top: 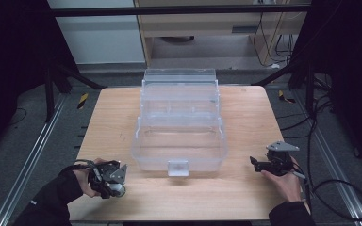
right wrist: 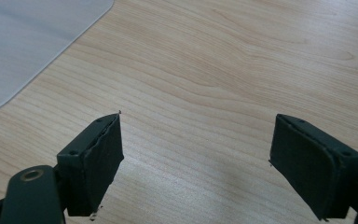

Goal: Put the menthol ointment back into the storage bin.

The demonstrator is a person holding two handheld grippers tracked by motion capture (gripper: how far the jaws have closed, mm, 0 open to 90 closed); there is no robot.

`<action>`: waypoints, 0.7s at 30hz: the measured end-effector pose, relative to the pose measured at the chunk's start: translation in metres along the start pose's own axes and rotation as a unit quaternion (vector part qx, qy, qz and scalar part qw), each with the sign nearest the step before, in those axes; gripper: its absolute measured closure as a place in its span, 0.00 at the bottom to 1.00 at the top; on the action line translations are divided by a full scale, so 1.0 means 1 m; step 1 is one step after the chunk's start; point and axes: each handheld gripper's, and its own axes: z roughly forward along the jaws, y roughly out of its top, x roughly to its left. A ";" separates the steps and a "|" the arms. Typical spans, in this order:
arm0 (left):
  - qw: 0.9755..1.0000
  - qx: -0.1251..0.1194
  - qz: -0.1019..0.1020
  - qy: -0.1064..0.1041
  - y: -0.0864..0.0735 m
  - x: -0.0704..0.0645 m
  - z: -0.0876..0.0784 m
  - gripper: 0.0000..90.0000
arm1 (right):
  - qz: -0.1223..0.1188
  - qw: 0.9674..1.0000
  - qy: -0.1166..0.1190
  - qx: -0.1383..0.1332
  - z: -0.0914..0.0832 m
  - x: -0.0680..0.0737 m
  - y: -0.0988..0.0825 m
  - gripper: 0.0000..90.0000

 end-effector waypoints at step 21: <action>0.998 -0.025 -0.039 0.036 -0.006 0.011 -0.072 0.56 | -0.004 1.000 0.003 0.001 0.000 -0.001 0.000 0.19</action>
